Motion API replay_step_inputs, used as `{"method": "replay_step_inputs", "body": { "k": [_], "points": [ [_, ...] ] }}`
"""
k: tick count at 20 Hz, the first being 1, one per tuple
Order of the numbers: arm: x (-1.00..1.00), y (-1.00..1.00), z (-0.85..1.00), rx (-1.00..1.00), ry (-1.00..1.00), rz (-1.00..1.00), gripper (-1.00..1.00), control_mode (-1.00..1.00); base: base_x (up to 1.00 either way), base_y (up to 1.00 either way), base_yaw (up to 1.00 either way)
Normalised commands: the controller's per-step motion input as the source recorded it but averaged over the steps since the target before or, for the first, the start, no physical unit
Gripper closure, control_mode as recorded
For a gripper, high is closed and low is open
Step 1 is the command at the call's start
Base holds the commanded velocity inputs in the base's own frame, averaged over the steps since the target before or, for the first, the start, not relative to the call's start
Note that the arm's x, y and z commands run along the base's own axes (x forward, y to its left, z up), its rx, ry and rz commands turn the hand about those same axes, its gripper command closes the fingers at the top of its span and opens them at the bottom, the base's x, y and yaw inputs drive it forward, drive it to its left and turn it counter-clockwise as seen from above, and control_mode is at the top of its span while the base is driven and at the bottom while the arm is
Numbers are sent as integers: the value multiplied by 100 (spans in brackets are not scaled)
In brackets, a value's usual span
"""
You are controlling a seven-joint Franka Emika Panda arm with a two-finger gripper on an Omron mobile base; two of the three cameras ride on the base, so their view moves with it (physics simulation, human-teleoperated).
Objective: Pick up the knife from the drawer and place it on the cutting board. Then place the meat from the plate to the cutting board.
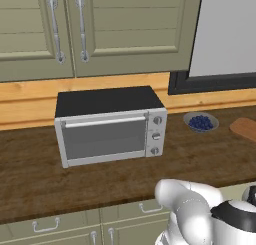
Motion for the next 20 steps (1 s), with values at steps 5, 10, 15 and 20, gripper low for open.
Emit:
{"method": "replay_step_inputs", "body": {
  "k": [5, 10, 15, 20],
  "points": [
    [5, -3, -15, 0, 0, 0, -100, -100, 0, 0, 0],
    [2, 0, -19, 0, 0, 0, -100, -100, 0, 0, 0],
    [0, 0, -23, 0, 0, -1, -100, -100, 0, 0, 0],
    [0, -1, -17, 0, 0, -2, -100, -100, 0, 0, 0]
  ]
}}
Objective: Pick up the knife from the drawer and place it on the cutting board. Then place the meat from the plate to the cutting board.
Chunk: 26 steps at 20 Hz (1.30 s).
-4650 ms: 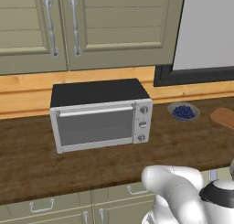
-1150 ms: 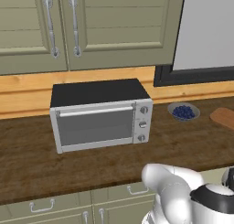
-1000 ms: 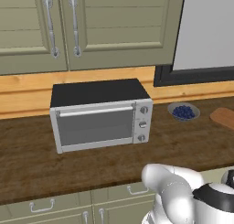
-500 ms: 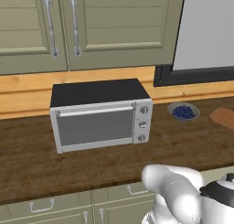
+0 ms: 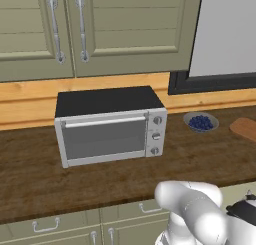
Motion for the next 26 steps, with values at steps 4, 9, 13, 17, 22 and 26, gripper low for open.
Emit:
{"method": "replay_step_inputs", "body": {
  "k": [4, 9, 13, 17, 22, 26],
  "points": [
    [0, -2, -16, 0, 0, -2, -100, -100, 0, 0, 0],
    [0, -3, -5, 0, 0, -1, -100, -100, 0, 0, 0],
    [0, 0, 0, 0, 0, 0, 100, -100, 0, 0, 0],
    [0, 0, 0, 0, 0, 0, 100, -100, 0, 0, 0],
    [0, 0, 0, 0, 0, 0, 100, -100, 0, 0, 0],
    [-36, -5, 47, 0, -1, 0, 100, -100, 0, 0, 0]
  ]
}}
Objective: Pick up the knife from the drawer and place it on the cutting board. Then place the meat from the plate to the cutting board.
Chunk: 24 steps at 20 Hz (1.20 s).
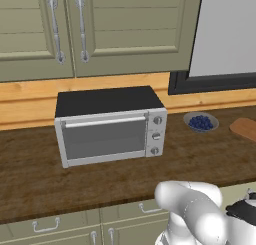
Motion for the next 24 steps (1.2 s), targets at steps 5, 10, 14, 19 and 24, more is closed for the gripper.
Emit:
{"method": "replay_step_inputs", "body": {
  "k": [5, 10, 14, 19, 24],
  "points": [
    [-61, -17, 89, 0, -1, 0, 100, -100, 0, 0, 0],
    [-30, -18, 77, 0, 0, 0, 100, -100, 0, 0, 0],
    [0, -2, 86, -4, -7, 0, 100, -100, 0, 0, 0],
    [0, -4, 68, -2, -9, 0, 100, -100, 0, 0, 0],
    [25, -3, 56, -4, -3, 0, 100, -100, 0, 0, 0]
  ]
}}
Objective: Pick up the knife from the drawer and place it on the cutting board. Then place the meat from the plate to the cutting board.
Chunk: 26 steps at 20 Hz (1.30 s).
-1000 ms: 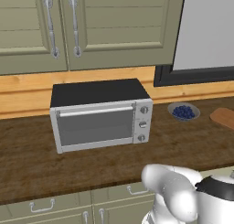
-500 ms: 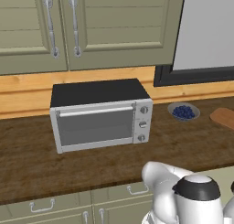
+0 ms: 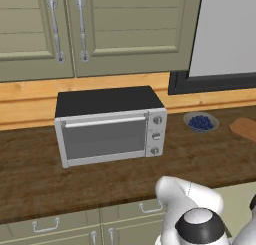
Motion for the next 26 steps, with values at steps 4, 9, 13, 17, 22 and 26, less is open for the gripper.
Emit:
{"method": "replay_step_inputs", "body": {
  "k": [4, 9, 13, 17, 22, 26],
  "points": [
    [99, 0, 56, -6, 1, 0, 100, -100, 0, 0, 0],
    [100, -1, 52, -4, 4, 0, 100, -100, 0, 0, 0],
    [100, -3, 48, 0, 4, 0, 100, -100, 0, 0, 0],
    [100, -3, 47, 0, 6, 0, 100, -100, 0, 0, 0],
    [83, -5, 32, 0, 2, 0, 100, -100, 0, 0, 0],
    [10, -16, 20, 3, 0, 0, 100, -100, 0, 0, 0]
  ]
}}
